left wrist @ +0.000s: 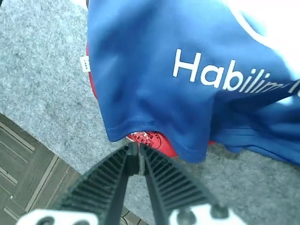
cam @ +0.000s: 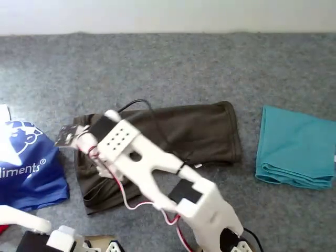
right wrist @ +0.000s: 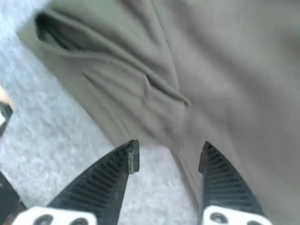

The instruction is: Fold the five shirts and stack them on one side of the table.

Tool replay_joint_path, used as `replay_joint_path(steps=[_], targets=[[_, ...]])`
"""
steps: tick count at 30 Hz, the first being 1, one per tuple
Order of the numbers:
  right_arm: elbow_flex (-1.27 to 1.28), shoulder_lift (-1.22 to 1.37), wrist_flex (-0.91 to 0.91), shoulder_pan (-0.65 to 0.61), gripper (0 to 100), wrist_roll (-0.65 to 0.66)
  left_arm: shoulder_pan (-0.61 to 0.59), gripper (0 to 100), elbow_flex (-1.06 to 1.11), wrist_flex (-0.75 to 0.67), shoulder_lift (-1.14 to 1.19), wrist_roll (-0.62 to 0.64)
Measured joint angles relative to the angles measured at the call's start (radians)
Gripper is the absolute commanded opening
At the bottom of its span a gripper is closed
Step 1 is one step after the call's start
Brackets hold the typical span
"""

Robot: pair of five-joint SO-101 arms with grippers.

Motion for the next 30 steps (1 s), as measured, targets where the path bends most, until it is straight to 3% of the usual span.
replay_joint_path(steps=[14, 19, 30], targets=[[-0.172, 0.252, 0.0, -0.106, 21.3, 0.0, -0.002, 2, 0.0, -0.003, 0.005, -0.003], [-0.172, 0.287, -0.003, -0.106, 0.4, 0.0, 0.005, 2, 0.0, -0.003, 0.011, -0.003], [-0.287, 0.285, 0.025, -0.072, 0.9, 0.025, 0.021, 2, 0.012, -0.003, 0.011, -0.003]])
